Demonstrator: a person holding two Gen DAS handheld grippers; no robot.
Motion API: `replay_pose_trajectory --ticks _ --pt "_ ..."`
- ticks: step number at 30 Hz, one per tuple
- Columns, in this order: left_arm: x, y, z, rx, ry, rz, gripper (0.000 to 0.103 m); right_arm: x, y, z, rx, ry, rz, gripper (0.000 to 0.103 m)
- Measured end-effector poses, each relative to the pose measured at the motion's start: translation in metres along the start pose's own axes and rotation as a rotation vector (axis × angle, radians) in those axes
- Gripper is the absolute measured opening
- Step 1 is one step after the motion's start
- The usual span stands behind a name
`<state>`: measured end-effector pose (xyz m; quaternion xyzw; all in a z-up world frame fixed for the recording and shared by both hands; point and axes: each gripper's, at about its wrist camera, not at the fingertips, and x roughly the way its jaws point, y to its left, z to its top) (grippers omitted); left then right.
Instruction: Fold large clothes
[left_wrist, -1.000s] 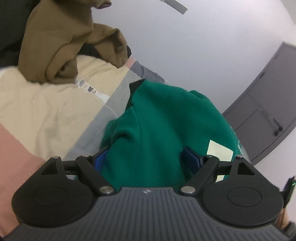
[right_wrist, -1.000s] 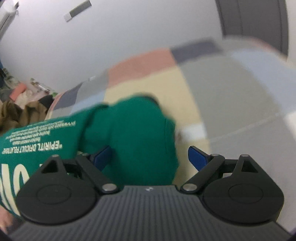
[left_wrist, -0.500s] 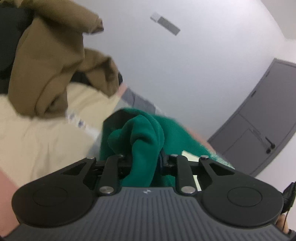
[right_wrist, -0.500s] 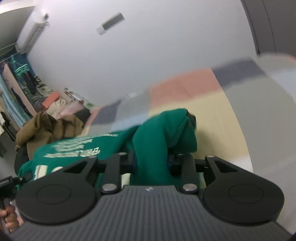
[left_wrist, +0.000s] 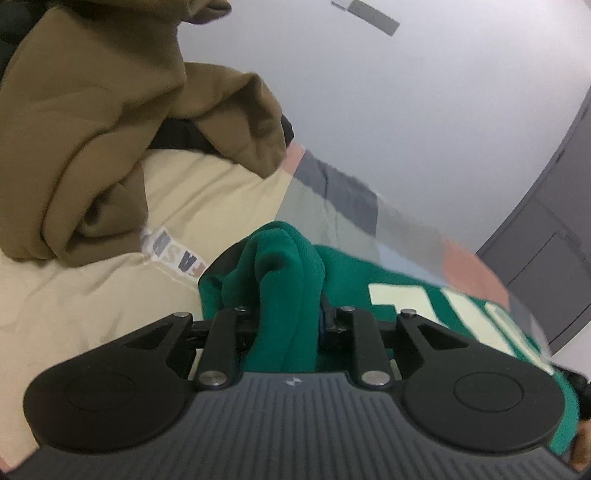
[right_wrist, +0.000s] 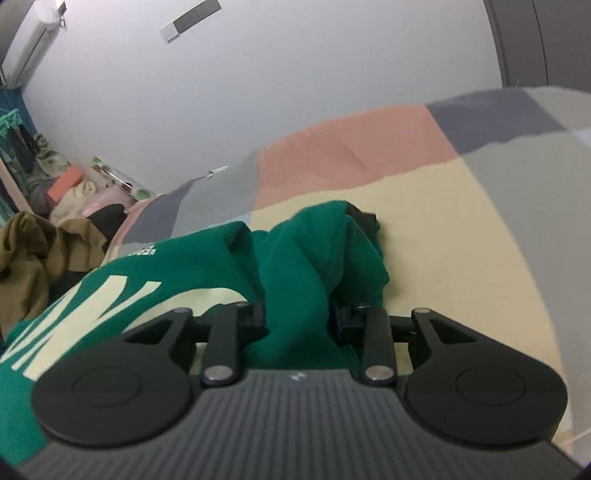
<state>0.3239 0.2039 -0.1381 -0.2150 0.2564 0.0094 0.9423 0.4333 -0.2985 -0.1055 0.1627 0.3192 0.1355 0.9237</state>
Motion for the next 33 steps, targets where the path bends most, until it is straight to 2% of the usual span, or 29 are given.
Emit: replay_pose_trajectory --ticks 3,6,8,10,11,16,20,23,28,33 --pt "0.0 -0.001 -0.001 0.006 0.002 0.009 0.026 -0.002 -0.01 -0.003 0.017 -0.001 0.016 0.033" --pt "-0.009 0.001 -0.001 -0.019 -0.007 -0.007 0.032 -0.008 -0.012 -0.002 0.064 0.0 0.019 0.037" --pt "-0.021 0.002 0.0 -0.044 -0.016 -0.016 0.052 -0.018 -0.01 0.0 0.099 -0.008 0.016 0.043" --pt "-0.038 0.002 0.0 -0.076 -0.035 -0.03 0.067 -0.035 -0.011 -0.001 0.117 -0.01 -0.002 0.048" --pt "-0.047 0.001 0.001 -0.087 -0.043 -0.036 0.069 -0.045 -0.008 0.0 0.111 -0.015 -0.009 0.05" --pt "-0.101 -0.014 -0.002 -0.059 -0.105 -0.041 0.07 -0.096 0.01 0.0 0.064 -0.062 -0.033 0.05" --pt "-0.144 -0.032 -0.007 0.023 -0.18 -0.05 0.07 -0.137 0.036 -0.004 -0.015 -0.129 -0.025 0.05" --pt "-0.163 -0.049 -0.014 0.072 -0.214 -0.107 0.07 -0.156 0.06 -0.015 -0.08 -0.156 0.012 0.05" --pt "-0.14 -0.075 -0.041 0.149 -0.14 -0.201 0.07 -0.146 0.093 -0.041 -0.121 -0.098 0.087 0.05" --pt "-0.096 -0.083 -0.068 0.23 -0.031 -0.119 0.07 -0.108 0.102 -0.063 -0.184 -0.019 0.027 0.047"
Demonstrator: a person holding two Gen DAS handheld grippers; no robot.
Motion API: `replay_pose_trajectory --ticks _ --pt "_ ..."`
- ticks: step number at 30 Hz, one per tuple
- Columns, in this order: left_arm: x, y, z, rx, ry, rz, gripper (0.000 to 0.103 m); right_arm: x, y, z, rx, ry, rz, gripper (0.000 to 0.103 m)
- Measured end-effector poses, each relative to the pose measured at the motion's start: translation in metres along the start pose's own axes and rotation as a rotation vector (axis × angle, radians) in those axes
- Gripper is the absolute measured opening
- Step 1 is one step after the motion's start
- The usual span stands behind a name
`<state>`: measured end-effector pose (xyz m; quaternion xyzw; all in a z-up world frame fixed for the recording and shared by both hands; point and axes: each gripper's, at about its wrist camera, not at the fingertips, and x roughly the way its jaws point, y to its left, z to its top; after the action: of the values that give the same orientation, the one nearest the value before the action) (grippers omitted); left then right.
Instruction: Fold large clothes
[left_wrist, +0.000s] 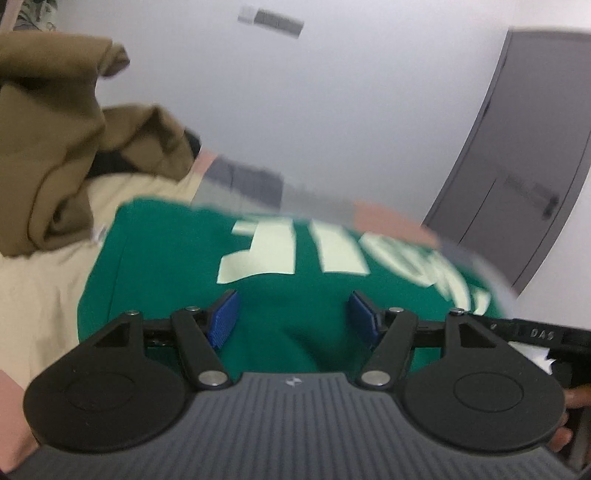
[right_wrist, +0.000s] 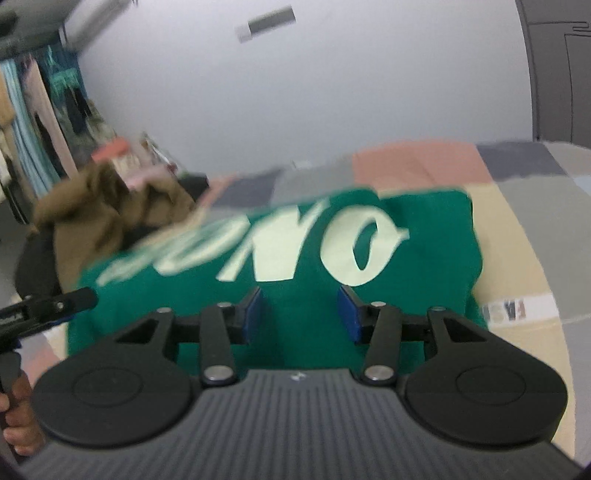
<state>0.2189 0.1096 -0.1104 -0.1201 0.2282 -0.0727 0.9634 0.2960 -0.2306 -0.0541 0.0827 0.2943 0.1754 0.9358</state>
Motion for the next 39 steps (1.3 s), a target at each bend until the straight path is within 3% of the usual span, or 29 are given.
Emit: replay_pose_trajectory --ticks 3,6,10,13,15,16,17,20,24,28,32,39 --pt "0.012 -0.001 -0.007 0.039 0.052 0.031 0.07 0.021 -0.006 -0.015 -0.009 0.056 -0.021 0.046" --pt "0.014 -0.002 -0.009 0.035 0.063 0.048 0.07 0.034 -0.007 -0.024 -0.022 0.048 -0.03 0.046" --pt "0.006 0.005 -0.008 -0.026 0.054 0.026 0.071 0.026 -0.008 -0.023 0.078 0.046 -0.024 0.046" --pt "-0.01 0.019 0.0 -0.163 0.048 -0.011 0.079 0.009 -0.015 -0.024 0.23 0.063 0.043 0.049" --pt "-0.025 0.027 0.002 -0.263 0.038 -0.044 0.085 -0.004 -0.021 -0.028 0.351 0.067 0.092 0.066" --pt "-0.033 0.033 0.002 -0.339 0.037 -0.063 0.091 -0.01 -0.024 -0.032 0.42 0.059 0.128 0.082" --pt "-0.038 0.041 -0.001 -0.426 0.04 -0.082 0.096 -0.016 -0.029 -0.038 0.501 0.048 0.171 0.089" --pt "-0.044 0.062 -0.013 -0.661 0.067 -0.162 0.099 -0.015 -0.039 -0.058 0.707 0.079 0.239 0.092" --pt "-0.037 0.083 -0.043 -0.927 0.131 -0.252 0.101 0.014 -0.051 -0.088 0.944 0.185 0.268 0.092" --pt "-0.016 0.096 -0.071 -1.135 0.23 -0.27 0.102 0.024 -0.059 -0.096 1.009 0.077 0.253 0.092" --pt "-0.002 0.098 -0.082 -1.186 0.251 -0.253 0.103 0.029 -0.068 -0.089 1.024 -0.034 0.186 0.092" --pt "0.017 0.107 -0.083 -1.276 0.2 -0.251 0.103 0.039 -0.072 -0.086 1.053 -0.083 0.202 0.094"
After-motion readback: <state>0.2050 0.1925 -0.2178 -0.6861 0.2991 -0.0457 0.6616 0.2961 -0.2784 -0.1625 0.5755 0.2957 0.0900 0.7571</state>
